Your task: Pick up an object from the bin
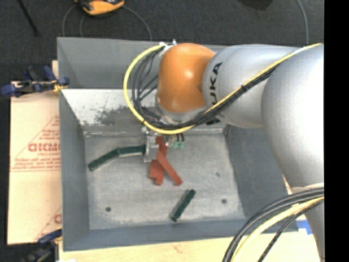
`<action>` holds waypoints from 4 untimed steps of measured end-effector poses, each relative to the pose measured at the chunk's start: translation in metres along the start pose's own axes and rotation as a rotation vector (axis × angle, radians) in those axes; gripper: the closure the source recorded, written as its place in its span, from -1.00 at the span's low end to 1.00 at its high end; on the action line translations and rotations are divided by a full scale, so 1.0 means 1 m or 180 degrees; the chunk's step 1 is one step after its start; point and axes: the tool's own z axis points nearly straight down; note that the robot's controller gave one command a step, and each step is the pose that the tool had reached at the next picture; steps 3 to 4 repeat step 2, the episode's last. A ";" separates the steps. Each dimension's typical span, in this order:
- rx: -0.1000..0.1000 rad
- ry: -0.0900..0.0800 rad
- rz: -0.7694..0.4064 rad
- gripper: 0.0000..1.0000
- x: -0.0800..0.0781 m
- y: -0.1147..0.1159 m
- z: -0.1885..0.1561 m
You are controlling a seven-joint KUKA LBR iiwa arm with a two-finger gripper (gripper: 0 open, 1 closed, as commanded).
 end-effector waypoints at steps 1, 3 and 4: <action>0.0000 0.0003 0.0001 1.00 0.000 0.000 -0.010; 0.0000 0.0004 0.0001 1.00 0.000 0.000 -0.020; 0.0000 0.0004 0.0001 1.00 0.000 0.000 -0.020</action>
Offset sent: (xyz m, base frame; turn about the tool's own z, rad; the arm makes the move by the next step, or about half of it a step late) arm -0.0001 0.0000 0.0038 0.0000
